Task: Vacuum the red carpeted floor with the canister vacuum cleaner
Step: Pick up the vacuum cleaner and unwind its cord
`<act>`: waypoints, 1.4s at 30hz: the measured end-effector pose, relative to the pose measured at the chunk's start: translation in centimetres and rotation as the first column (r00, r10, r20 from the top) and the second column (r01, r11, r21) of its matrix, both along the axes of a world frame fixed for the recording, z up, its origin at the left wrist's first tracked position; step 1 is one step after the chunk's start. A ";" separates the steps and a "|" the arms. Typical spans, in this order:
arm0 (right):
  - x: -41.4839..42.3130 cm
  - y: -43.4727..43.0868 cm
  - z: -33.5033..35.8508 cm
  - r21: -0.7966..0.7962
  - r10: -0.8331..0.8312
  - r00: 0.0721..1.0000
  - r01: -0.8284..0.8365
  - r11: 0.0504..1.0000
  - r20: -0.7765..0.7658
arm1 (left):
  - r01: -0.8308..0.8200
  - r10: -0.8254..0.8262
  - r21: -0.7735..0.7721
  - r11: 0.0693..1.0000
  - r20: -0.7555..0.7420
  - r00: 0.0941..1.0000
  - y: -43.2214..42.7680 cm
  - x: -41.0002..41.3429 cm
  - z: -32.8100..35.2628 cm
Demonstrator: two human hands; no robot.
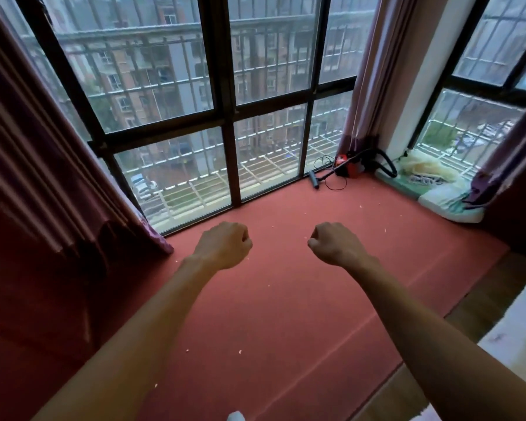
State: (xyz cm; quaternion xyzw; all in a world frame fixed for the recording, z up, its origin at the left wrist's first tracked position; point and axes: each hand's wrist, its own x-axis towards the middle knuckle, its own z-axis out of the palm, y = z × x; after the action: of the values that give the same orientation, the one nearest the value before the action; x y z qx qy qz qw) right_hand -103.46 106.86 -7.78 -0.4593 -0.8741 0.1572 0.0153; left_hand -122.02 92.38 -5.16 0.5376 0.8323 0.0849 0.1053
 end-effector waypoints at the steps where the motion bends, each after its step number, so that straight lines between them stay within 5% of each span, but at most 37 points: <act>1: -0.9 1.0 0.1 -0.003 -0.026 1.000 0.026 1.000 0.010 | 0.023 -0.023 -0.005 1.000 -0.003 1.000 1.4 -1.3 -0.2; 10: -5.6 8.9 1.6 -0.023 -0.216 0.976 0.217 0.976 0.041 | 0.200 -0.201 -0.035 0.979 -0.039 0.979 12.6 -8.2 0.5; 23: -5.2 27.7 1.2 -0.061 -0.367 0.930 0.366 0.929 0.001 | 0.351 -0.353 -0.038 0.935 -0.054 0.934 34.8 -7.8 0.6; 42: -8.6 57.7 -0.9 -0.030 -0.385 0.922 0.386 0.922 0.028 | 0.417 -0.418 -0.032 0.908 -0.080 0.905 66.4 -11.3 -1.1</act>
State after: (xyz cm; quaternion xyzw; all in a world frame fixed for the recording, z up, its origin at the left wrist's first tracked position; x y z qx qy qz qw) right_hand -112.02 164.54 -8.69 -0.6240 -0.7640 0.1616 0.0287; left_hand -133.34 158.80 -6.31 0.7056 0.7023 0.0315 0.0896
